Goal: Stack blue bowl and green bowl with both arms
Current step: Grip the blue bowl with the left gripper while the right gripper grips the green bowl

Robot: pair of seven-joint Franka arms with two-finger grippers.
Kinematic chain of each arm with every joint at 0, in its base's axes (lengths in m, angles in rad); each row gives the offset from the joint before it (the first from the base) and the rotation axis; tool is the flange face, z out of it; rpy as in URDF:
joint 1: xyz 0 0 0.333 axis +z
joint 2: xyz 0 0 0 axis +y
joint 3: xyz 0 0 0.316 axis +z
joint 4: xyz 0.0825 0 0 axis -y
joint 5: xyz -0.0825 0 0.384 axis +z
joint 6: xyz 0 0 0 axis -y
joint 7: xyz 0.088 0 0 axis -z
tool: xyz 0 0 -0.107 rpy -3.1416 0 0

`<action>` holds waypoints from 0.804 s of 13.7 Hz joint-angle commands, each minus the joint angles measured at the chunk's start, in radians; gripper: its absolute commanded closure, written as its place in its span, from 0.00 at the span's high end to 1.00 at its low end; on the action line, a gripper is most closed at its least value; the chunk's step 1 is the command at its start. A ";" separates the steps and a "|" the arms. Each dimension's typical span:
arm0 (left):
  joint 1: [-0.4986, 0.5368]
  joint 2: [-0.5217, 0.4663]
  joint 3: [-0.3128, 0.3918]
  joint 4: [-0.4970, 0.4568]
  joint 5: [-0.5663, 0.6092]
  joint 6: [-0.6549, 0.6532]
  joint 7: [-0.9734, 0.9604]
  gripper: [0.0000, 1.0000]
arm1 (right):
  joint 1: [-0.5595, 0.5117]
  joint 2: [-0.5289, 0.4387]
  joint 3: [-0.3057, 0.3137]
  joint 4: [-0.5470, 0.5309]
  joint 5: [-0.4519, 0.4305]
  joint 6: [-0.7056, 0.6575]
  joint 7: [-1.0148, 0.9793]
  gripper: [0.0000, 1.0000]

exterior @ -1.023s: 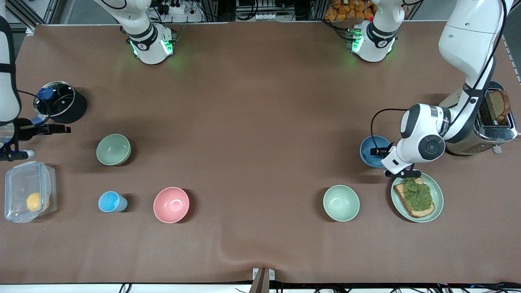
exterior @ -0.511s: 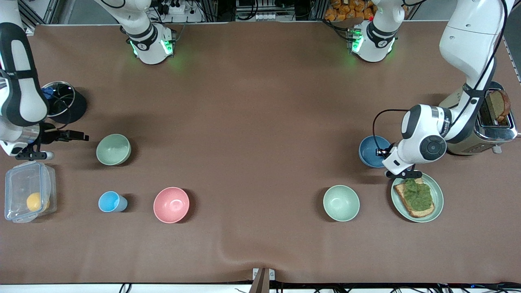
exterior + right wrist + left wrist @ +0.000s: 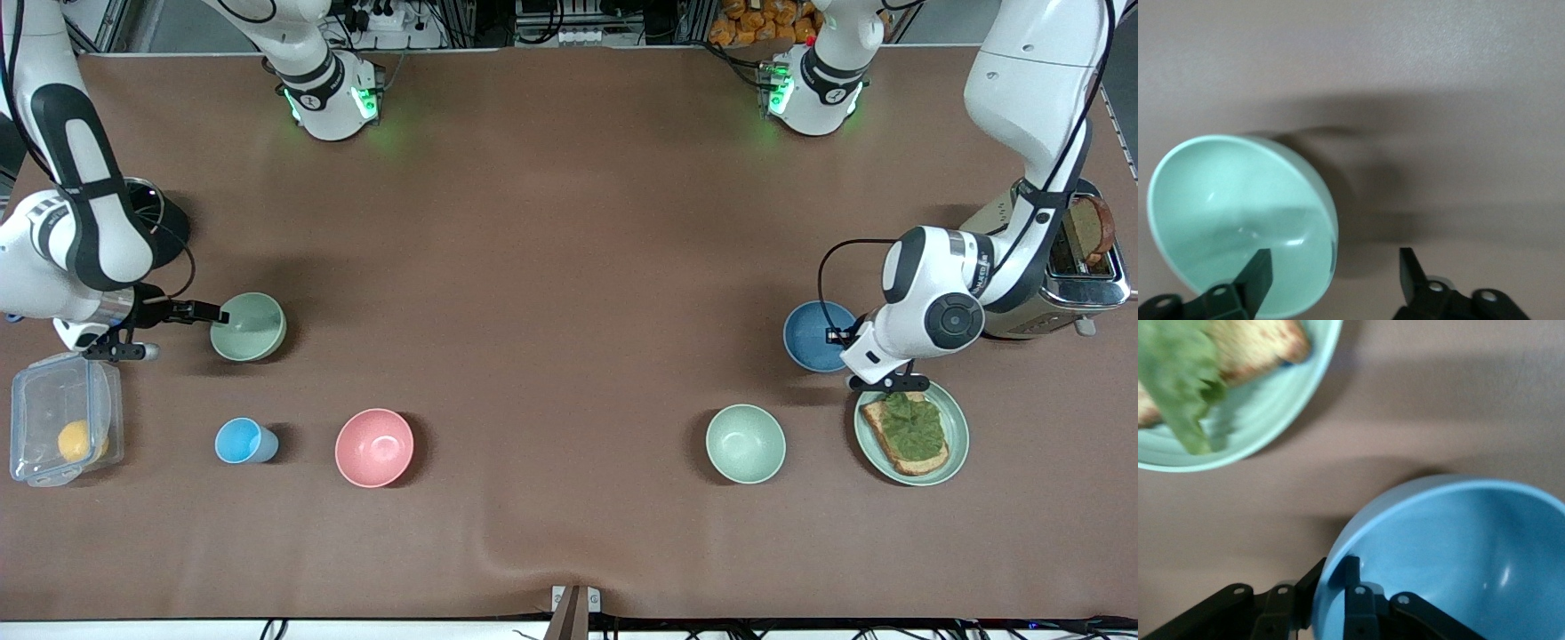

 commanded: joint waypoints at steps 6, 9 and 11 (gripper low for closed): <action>0.020 -0.095 -0.016 0.096 -0.031 -0.180 -0.020 0.00 | -0.003 -0.027 -0.001 0.039 0.066 -0.137 0.011 0.00; 0.029 -0.138 -0.027 0.098 -0.102 -0.183 -0.014 0.00 | 0.026 -0.039 0.005 0.119 0.108 -0.345 0.134 0.00; 0.029 -0.167 -0.027 0.098 -0.171 -0.185 -0.015 0.00 | 0.081 -0.081 0.004 0.118 0.108 -0.391 0.204 0.00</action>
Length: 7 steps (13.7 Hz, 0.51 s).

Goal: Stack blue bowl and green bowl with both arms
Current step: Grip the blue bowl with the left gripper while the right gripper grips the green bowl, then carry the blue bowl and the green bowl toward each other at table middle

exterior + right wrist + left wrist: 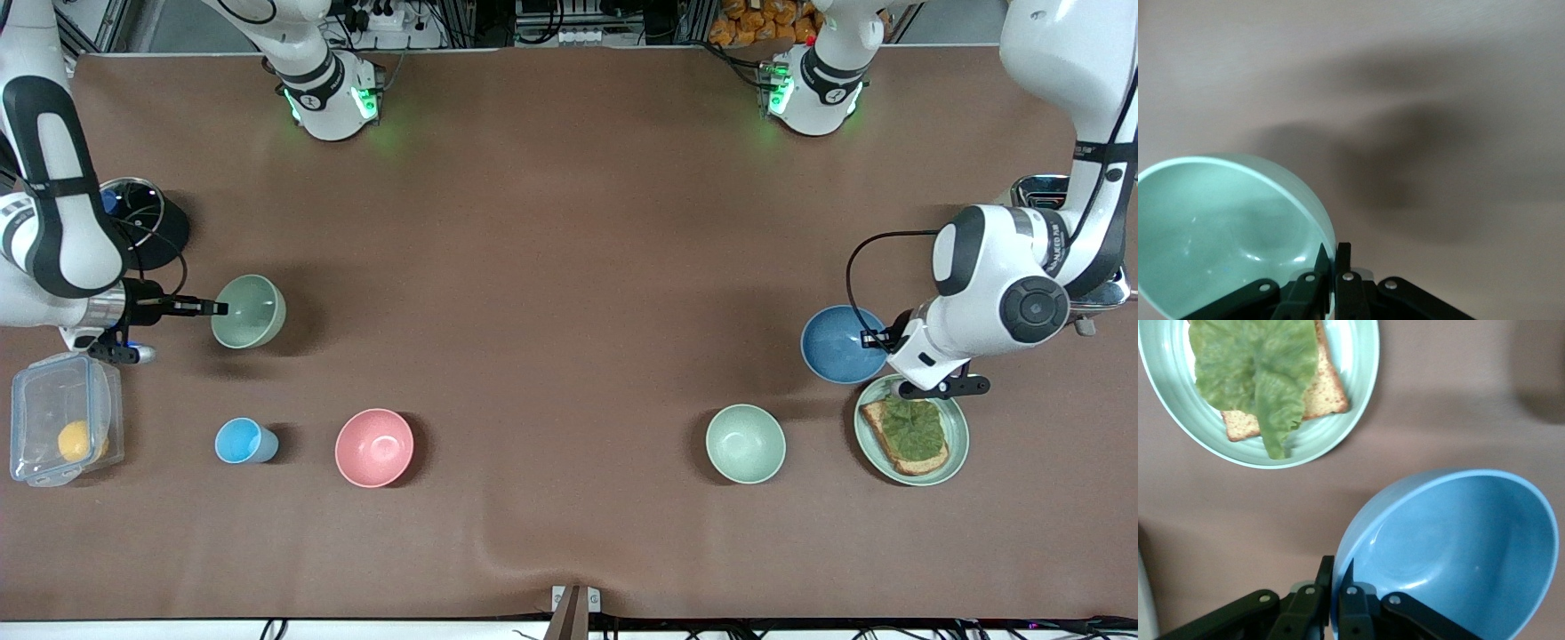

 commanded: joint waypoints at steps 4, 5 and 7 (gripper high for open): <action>0.010 -0.098 -0.031 -0.008 -0.256 -0.040 -0.009 0.00 | 0.157 -0.182 0.003 -0.012 0.045 -0.174 0.230 0.00; 0.012 -0.104 -0.043 -0.008 -0.308 -0.042 -0.007 0.00 | 0.209 -0.215 0.003 -0.012 0.045 -0.180 0.340 0.00; 0.012 -0.106 -0.063 0.019 -0.423 -0.075 -0.012 0.00 | 0.339 -0.270 0.002 -0.012 0.044 -0.160 0.567 0.00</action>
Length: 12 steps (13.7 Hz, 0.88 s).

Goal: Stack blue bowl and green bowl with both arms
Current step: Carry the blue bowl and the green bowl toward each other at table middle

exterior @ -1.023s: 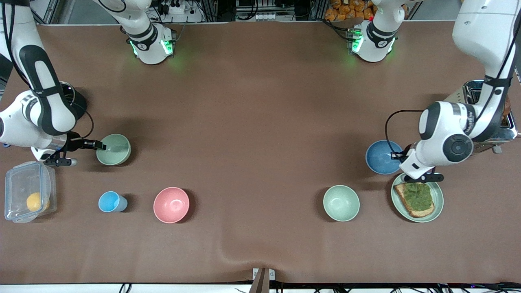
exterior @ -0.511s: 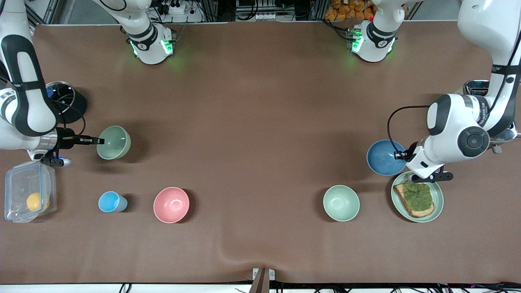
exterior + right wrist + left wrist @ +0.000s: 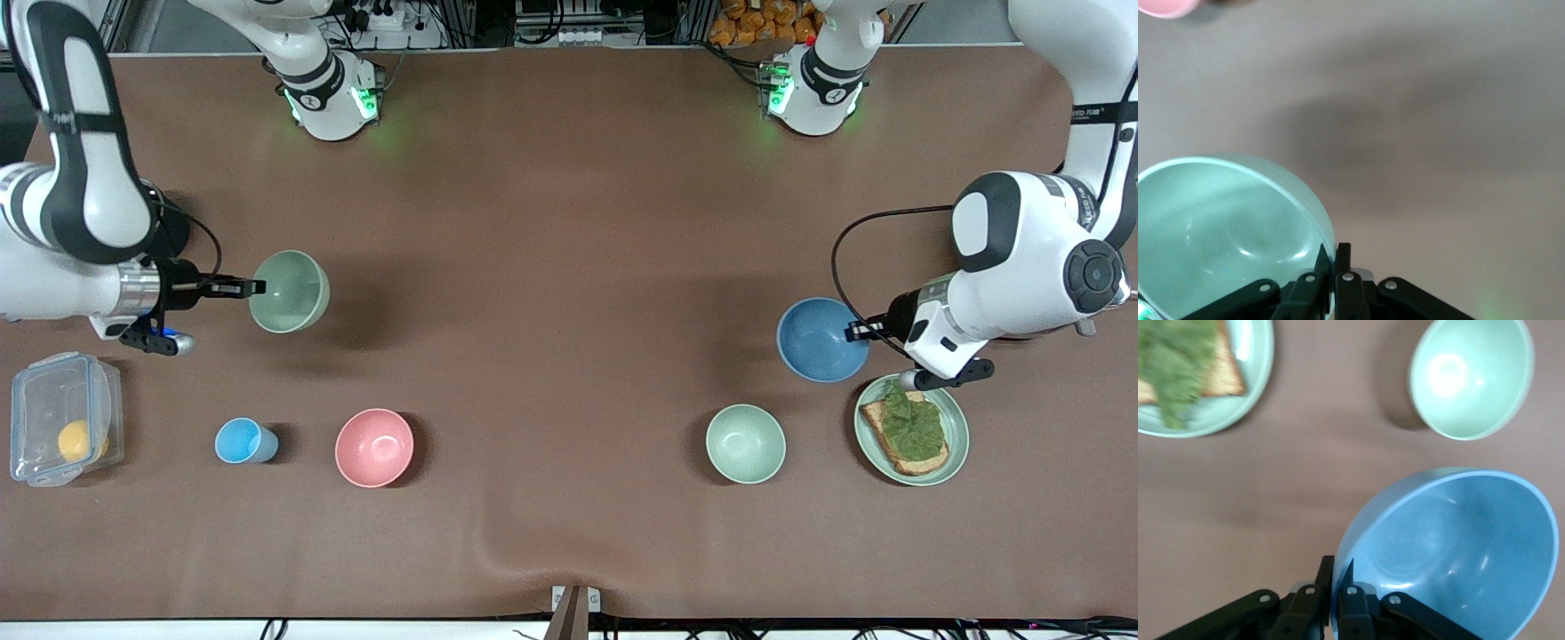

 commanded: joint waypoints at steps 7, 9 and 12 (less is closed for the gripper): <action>-0.032 0.031 -0.071 0.103 -0.323 -0.106 -0.023 0.00 | 0.471 -0.105 -0.006 -0.066 0.005 0.152 0.761 0.00; -0.040 0.048 -0.071 0.106 -0.332 -0.101 -0.018 0.00 | 0.563 -0.088 -0.006 -0.120 0.005 0.294 0.856 0.00; -0.026 0.138 -0.071 0.169 -0.393 -0.051 -0.004 0.00 | 0.637 -0.061 -0.006 -0.134 0.005 0.352 0.953 0.00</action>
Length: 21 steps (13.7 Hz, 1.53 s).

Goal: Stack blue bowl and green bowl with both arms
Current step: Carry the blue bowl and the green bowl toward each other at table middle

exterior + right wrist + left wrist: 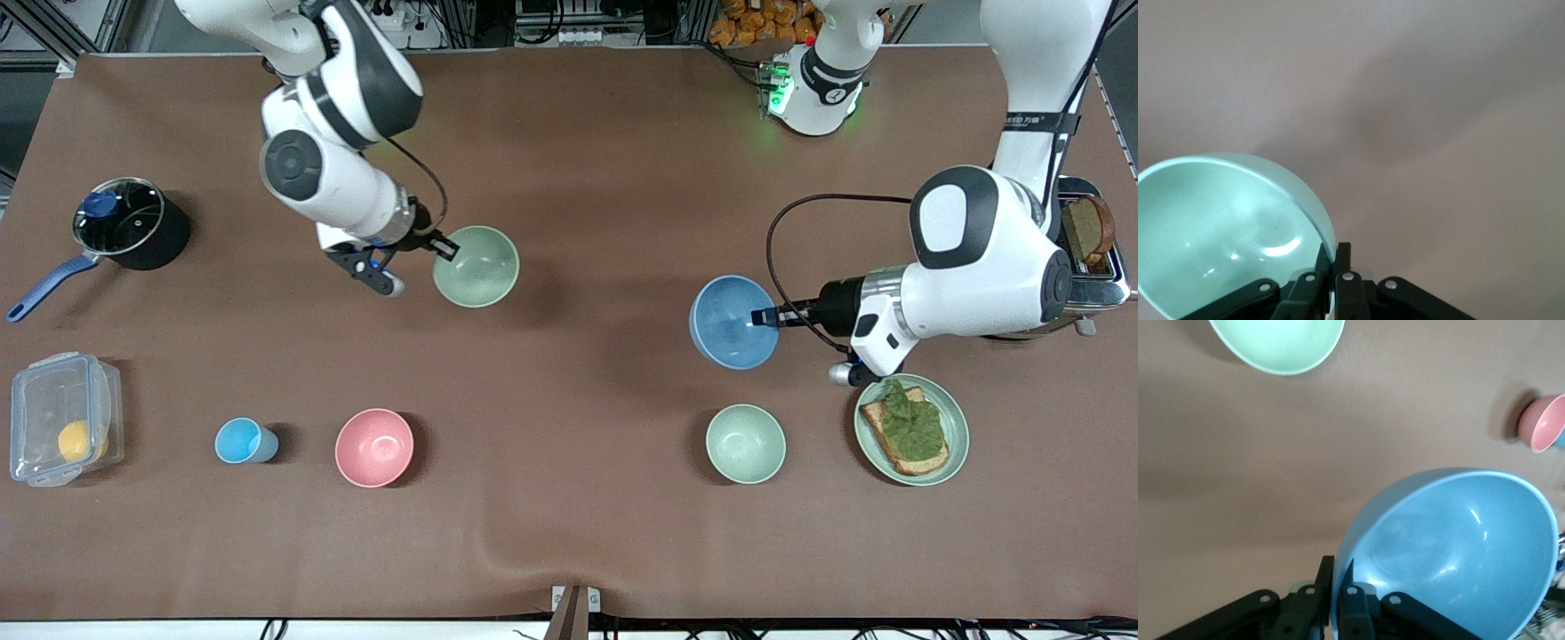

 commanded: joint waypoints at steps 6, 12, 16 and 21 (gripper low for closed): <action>-0.005 0.122 -0.004 0.143 -0.091 0.067 -0.021 0.00 | 0.196 0.132 -0.013 -0.033 0.007 0.302 0.246 0.00; -0.080 0.123 0.002 0.133 -0.073 0.086 -0.087 0.00 | 0.294 0.258 -0.013 -0.049 0.007 0.522 0.352 0.00; -0.126 0.085 0.001 0.045 -0.035 0.117 -0.180 0.00 | 0.335 0.306 -0.015 -0.066 0.007 0.605 0.389 0.00; -0.124 -0.030 -0.056 -0.178 -0.042 0.281 -0.186 0.00 | 0.336 0.298 -0.015 -0.092 0.007 0.625 0.392 1.00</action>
